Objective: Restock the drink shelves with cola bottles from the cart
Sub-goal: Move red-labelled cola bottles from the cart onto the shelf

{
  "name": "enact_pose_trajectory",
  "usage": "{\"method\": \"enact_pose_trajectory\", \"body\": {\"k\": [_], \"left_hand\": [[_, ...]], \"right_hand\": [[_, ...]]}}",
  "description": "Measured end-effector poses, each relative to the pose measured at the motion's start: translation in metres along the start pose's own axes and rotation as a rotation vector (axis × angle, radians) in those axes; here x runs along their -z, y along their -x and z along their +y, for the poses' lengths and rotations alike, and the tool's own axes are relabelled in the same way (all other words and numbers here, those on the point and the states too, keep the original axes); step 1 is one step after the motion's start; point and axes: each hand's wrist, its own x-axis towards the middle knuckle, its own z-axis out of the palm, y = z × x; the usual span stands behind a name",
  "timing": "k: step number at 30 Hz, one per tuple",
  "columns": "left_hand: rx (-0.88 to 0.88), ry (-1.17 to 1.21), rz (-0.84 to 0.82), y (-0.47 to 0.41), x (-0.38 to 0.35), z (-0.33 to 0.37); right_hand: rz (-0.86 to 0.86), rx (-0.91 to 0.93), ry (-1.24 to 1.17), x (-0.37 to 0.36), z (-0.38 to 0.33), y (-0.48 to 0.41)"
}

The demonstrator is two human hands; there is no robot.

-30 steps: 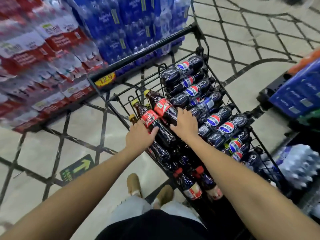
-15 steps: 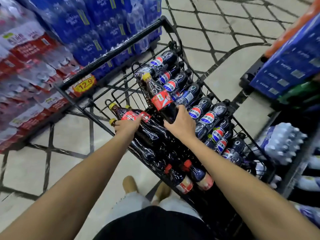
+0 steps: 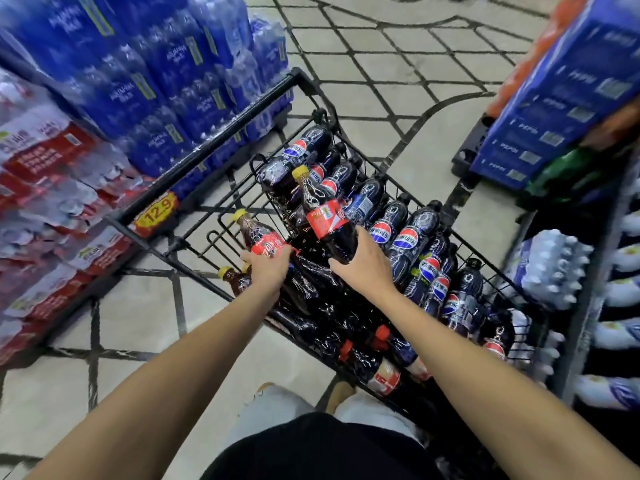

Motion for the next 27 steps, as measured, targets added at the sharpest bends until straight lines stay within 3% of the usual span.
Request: {"method": "enact_pose_trajectory", "body": {"k": [4, 9, 12, 19, 21, 27], "left_hand": [[-0.197, 0.071, -0.100, 0.000, 0.006, 0.006], [-0.435, 0.004, -0.326, 0.007, 0.013, 0.024], [-0.504, -0.021, -0.487, 0.015, 0.020, 0.033], [-0.577, -0.195, -0.857, 0.039, 0.046, 0.019], [-0.608, -0.234, -0.916, 0.050, 0.054, 0.007], [-0.636, -0.280, -1.305, 0.104, 0.087, -0.047]], "right_hand": [[0.079, -0.043, -0.084, 0.001, -0.004, 0.010], [0.177, -0.206, -0.552, -0.008, -0.021, 0.027], [0.319, -0.281, -0.732, -0.018, -0.036, 0.044], [0.623, -0.485, -0.820, -0.052, -0.063, 0.117], [0.674, -0.552, -0.851, -0.061, -0.069, 0.146], [0.801, -0.671, -0.825, -0.092, -0.083, 0.259]]}}
